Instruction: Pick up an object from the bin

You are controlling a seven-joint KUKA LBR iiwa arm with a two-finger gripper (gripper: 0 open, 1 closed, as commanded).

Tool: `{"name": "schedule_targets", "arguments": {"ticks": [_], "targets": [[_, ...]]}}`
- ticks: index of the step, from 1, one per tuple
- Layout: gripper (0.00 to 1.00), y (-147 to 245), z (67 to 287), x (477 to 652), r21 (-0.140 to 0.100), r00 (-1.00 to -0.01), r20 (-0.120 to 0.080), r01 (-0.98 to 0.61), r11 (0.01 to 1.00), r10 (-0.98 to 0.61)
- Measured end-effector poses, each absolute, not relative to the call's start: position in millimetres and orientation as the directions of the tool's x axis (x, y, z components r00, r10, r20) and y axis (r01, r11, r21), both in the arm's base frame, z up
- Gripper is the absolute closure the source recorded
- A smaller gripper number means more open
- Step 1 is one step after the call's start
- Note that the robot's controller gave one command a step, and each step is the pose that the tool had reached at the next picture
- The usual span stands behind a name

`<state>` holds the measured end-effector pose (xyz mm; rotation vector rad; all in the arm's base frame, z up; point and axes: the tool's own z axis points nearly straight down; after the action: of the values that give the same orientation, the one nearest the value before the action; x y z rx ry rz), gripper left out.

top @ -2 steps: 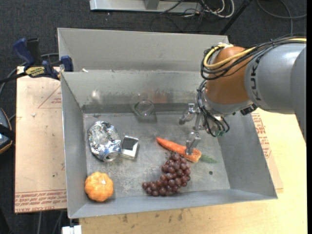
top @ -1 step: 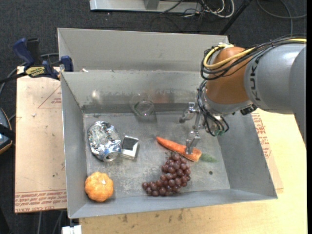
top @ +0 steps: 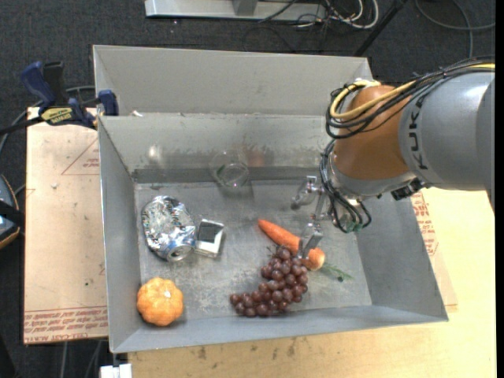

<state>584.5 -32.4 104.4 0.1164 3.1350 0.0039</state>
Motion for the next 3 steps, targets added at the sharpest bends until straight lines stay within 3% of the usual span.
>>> {"name": "schedule_targets", "arguments": {"ticks": [1,2,3], "targets": [[0.0,-28,76,585.1,0.0,-1.0,-0.005,0.029,1.0,0.029],[1.0,-30,76,573.7,0.005,-0.979,-0.018,0.204,0.979,0.204],[1.0,-30,76,573.7,0.005,-0.979,-0.018,0.203,0.979,0.203]]}}
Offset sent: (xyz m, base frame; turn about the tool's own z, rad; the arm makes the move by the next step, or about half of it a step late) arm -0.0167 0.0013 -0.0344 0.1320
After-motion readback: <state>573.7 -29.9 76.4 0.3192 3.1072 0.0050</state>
